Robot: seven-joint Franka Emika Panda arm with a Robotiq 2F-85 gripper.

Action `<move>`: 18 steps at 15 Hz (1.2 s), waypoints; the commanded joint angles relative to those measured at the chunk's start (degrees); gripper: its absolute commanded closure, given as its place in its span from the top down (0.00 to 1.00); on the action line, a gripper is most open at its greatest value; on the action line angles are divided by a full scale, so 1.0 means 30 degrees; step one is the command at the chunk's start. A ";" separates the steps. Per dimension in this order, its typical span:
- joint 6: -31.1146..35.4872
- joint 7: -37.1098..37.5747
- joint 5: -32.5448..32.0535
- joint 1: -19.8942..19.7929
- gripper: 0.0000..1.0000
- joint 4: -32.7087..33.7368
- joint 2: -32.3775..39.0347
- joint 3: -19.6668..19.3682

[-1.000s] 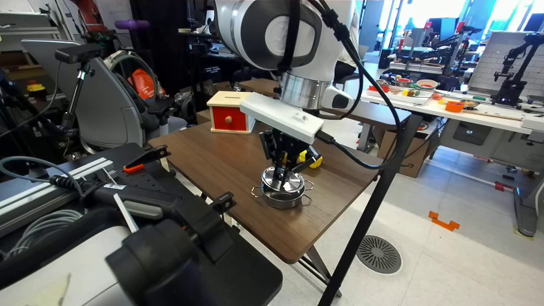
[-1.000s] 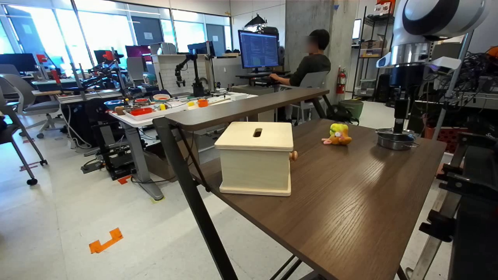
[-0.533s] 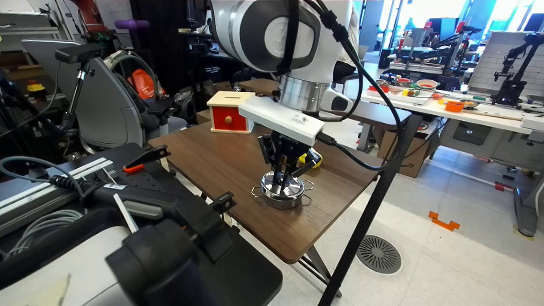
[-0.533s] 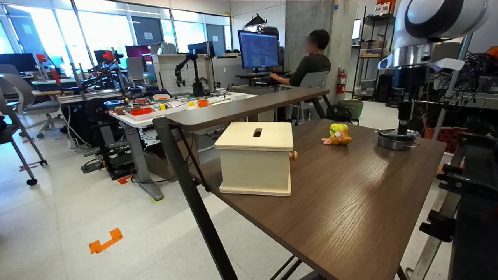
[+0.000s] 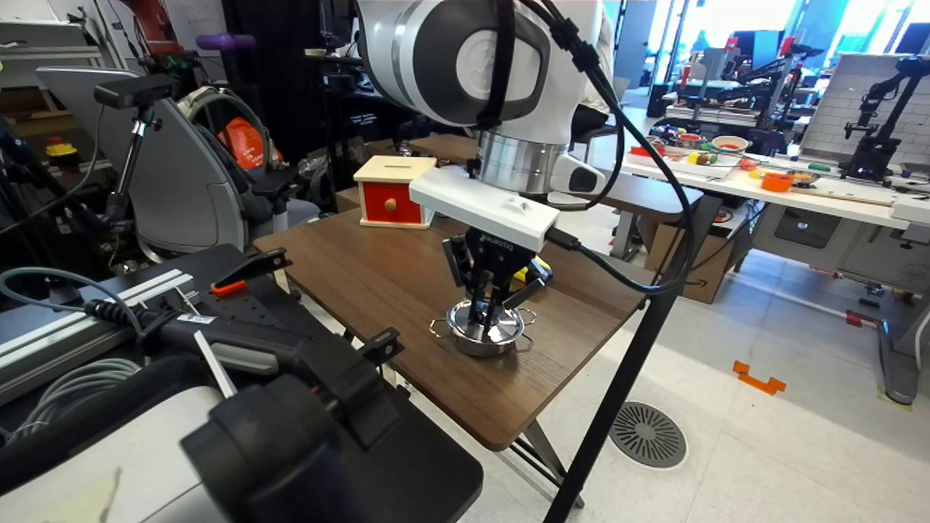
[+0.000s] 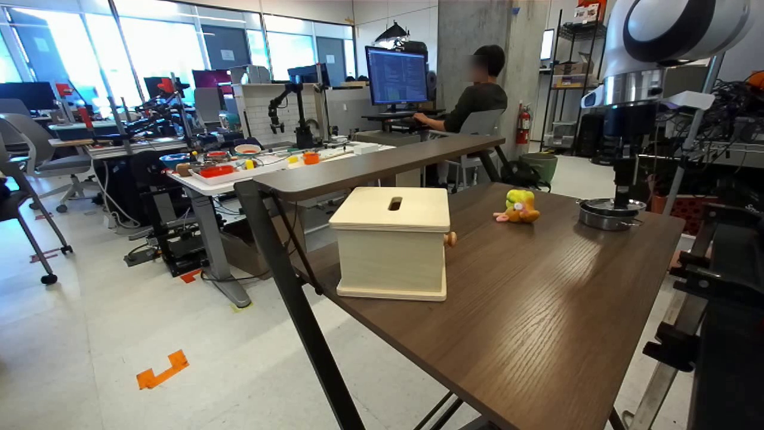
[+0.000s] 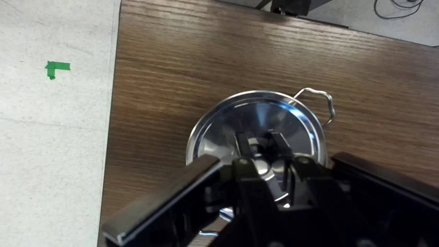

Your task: Put the silver lid on the silver pot

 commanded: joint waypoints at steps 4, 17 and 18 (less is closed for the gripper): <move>-0.0307 0.1111 -0.1077 0.0820 0.05 0.0111 0.0093 -0.0429; 0.0115 0.1954 -0.1871 0.1285 0.05 0.0023 0.0197 -0.0901; 0.0286 0.2038 -0.1945 0.1330 0.05 -0.0042 0.0149 -0.0942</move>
